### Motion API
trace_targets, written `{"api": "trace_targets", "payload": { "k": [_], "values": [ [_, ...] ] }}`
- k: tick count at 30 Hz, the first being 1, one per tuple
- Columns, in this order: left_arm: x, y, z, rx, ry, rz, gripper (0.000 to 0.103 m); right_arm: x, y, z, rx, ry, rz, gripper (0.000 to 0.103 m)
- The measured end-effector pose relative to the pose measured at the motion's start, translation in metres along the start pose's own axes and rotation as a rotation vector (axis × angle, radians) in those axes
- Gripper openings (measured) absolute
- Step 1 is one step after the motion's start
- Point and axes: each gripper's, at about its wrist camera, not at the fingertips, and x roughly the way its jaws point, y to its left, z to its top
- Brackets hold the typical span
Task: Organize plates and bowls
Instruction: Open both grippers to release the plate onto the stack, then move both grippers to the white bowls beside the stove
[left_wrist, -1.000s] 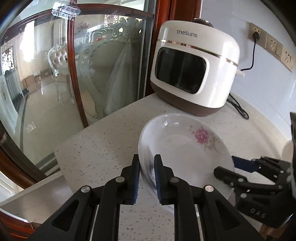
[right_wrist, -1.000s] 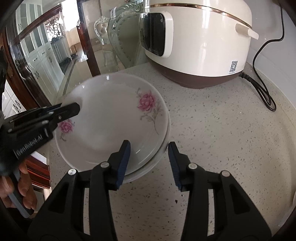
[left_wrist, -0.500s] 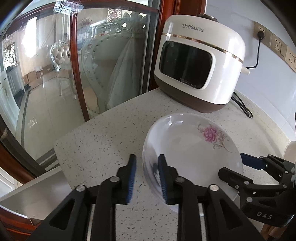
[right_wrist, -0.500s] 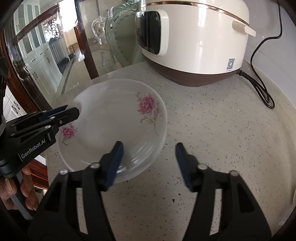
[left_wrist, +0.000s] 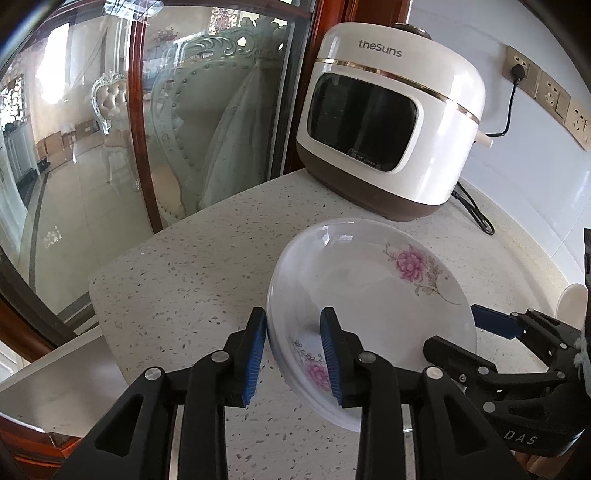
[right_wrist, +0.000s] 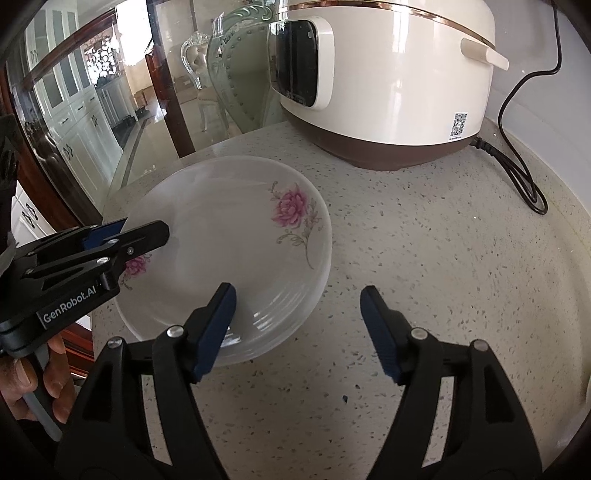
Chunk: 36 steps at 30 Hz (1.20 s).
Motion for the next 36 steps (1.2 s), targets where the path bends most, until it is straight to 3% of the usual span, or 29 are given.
{"api": "trace_targets", "payload": {
  "k": [15,23,29,32,36],
  "values": [
    [0.007,-0.001,0.008,-0.023,0.001,-0.022,0.033,-0.002,0.0,-0.002,-0.005,-0.014,-0.006,0.072],
    [-0.011,0.002,0.02,-0.048,-0.095,-0.018,0.042,-0.028,-0.02,0.003,0.089,-0.145,-0.013,0.076],
    [-0.041,-0.029,0.022,0.013,-0.251,-0.163,0.042,-0.058,-0.038,0.004,0.175,-0.314,-0.125,0.081],
    [-0.045,-0.051,0.027,0.067,-0.256,-0.244,0.046,-0.074,-0.048,0.004,0.234,-0.364,-0.182,0.082],
    [-0.049,-0.076,0.034,0.103,-0.256,-0.313,0.056,-0.085,-0.072,0.007,0.319,-0.366,-0.218,0.084]
  ]
}}
